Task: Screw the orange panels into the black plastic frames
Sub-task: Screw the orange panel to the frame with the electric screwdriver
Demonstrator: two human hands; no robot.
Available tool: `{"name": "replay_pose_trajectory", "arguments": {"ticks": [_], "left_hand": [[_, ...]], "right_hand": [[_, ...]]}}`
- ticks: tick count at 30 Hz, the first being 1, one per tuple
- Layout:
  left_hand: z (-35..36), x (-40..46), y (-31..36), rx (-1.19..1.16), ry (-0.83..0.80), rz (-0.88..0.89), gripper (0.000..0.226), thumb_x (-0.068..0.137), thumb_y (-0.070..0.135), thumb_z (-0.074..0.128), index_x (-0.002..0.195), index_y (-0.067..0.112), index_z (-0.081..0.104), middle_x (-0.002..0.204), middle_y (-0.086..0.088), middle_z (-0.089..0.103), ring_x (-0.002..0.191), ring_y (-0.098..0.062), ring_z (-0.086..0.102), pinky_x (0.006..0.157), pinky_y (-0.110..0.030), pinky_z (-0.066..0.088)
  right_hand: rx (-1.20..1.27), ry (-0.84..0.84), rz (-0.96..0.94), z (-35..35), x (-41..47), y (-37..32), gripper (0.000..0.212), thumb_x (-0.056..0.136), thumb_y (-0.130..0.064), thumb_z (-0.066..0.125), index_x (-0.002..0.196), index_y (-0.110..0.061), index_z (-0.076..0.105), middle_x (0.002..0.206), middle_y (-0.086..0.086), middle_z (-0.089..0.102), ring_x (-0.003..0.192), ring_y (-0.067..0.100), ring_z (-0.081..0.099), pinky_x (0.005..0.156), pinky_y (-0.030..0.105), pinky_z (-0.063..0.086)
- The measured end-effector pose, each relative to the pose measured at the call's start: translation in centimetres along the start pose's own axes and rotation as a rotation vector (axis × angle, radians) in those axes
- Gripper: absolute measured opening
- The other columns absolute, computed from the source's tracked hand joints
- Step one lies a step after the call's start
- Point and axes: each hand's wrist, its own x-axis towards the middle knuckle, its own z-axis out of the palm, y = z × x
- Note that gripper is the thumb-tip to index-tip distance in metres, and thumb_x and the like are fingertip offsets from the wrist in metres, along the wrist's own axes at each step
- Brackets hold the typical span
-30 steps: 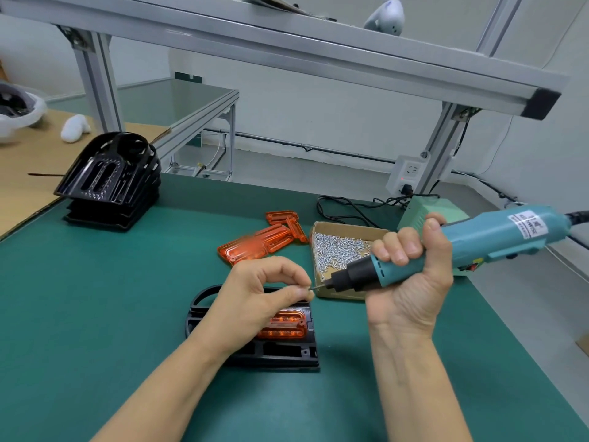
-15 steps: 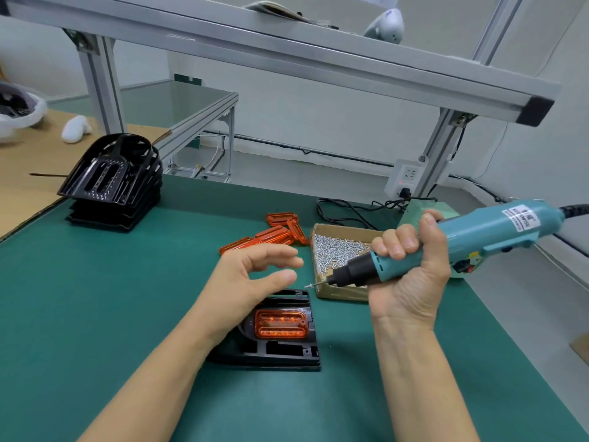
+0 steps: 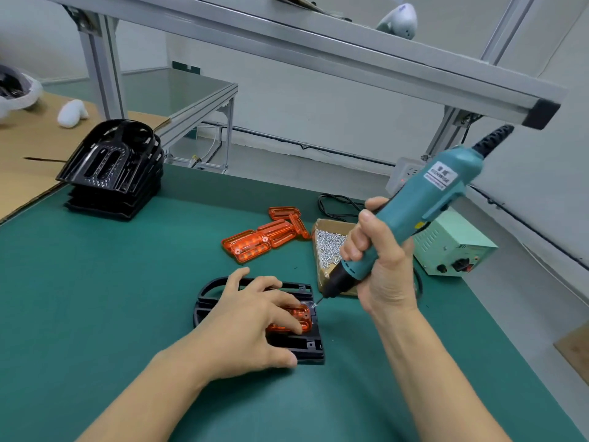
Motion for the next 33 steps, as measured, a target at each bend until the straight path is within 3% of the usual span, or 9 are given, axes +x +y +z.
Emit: {"name": "replay_pose_trajectory", "arguments": {"ticks": [4,10,19,28,33], "left_hand": [[0.0,0.0,0.0,-0.006,-0.022,-0.013,0.041,0.072,0.064,0.062,0.111,0.050,0.062,0.140,0.031,0.040,0.136,0.007,0.010,0.112,-0.037,-0.016],[0.0,0.0,0.0,0.001,-0.028,-0.016,0.041,0.073,0.062,0.062,0.112,0.049,0.062,0.140,0.029,0.040,0.137,0.004,0.012,0.113,-0.040,-0.015],[0.2,0.1,0.0,-0.016,-0.008,-0.013,0.039,0.073,0.059,0.062,0.110,0.047,0.063,0.140,0.029,0.041,0.135,0.004,0.014,0.112,-0.035,-0.011],[0.4,0.3,-0.3,-0.005,0.015,0.019,0.039,0.072,0.060,0.063,0.109,0.048,0.064,0.139,0.030,0.042,0.130,0.006,0.015,0.099,-0.022,-0.002],[0.4,0.3,-0.4,-0.012,0.019,0.020,0.040,0.071,0.059,0.064,0.110,0.046,0.064,0.137,0.030,0.043,0.126,0.007,0.015,0.095,-0.022,0.002]], "right_hand": [[0.000,-0.059,0.017,0.3,-0.2,0.5,0.015,0.075,-0.014,0.068,0.085,-0.023,0.061,0.051,-0.005,0.041,0.040,0.010,0.039,0.044,0.020,0.038],[-0.023,-0.071,0.035,0.4,-0.4,0.9,0.014,0.082,-0.008,0.060,0.088,-0.021,0.059,0.051,-0.005,0.041,0.041,0.010,0.038,0.044,0.021,0.038],[-0.075,-0.086,0.056,0.4,-0.2,1.3,0.013,0.081,-0.009,0.062,0.087,-0.020,0.061,0.051,-0.003,0.042,0.042,0.012,0.038,0.045,0.021,0.038],[-0.167,-0.386,0.081,1.7,0.4,1.8,0.019,0.083,-0.007,0.061,0.089,-0.024,0.063,0.048,-0.005,0.043,0.039,0.011,0.036,0.045,0.020,0.037],[-0.151,-0.345,0.044,1.0,0.0,1.9,0.017,0.079,-0.017,0.064,0.093,-0.027,0.064,0.049,-0.006,0.043,0.041,0.012,0.037,0.047,0.022,0.038]]}}
